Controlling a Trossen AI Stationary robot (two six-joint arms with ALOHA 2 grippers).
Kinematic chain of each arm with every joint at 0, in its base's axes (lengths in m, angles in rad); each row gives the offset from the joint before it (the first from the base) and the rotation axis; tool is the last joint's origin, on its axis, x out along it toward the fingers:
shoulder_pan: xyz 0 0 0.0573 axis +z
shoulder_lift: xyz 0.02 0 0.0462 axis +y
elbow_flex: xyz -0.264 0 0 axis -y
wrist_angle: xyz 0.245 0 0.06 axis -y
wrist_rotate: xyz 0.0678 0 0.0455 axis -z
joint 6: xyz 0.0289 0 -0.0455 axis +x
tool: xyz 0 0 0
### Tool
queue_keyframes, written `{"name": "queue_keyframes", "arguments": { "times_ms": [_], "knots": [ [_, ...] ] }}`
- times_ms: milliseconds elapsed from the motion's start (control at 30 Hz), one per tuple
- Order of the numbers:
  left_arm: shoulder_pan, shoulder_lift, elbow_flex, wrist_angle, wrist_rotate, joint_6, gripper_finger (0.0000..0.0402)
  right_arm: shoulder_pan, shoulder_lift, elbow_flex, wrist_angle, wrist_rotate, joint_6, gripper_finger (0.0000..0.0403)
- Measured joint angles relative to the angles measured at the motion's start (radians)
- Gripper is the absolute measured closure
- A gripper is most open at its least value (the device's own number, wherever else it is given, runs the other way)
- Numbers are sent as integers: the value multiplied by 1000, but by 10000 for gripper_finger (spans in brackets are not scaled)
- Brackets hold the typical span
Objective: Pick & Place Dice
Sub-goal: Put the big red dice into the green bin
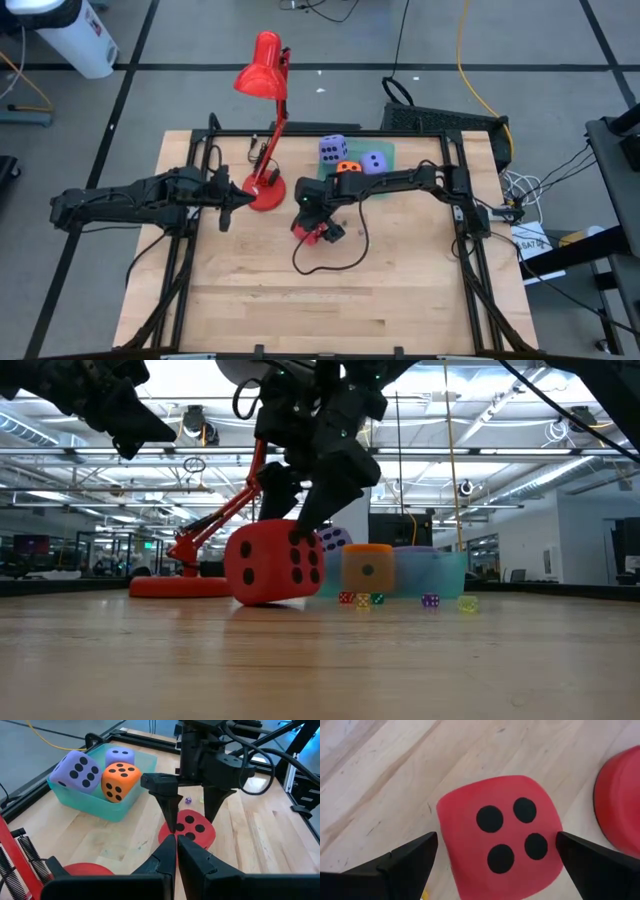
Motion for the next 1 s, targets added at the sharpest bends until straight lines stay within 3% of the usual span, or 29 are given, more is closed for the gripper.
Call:
{"name": "queue_keyframes", "arguments": {
  "times_ms": [333,500,1000],
  "knots": [
    [0,0,0,0,2,-1,378,60,-26,-2,-23,6,30,3],
    [0,0,0,0,3,-1,378,68,-32,-2,-22,122,47,3],
    [0,0,0,-1,30,-2,378,44,-48,0,29,128,635,3]
  ]
}}
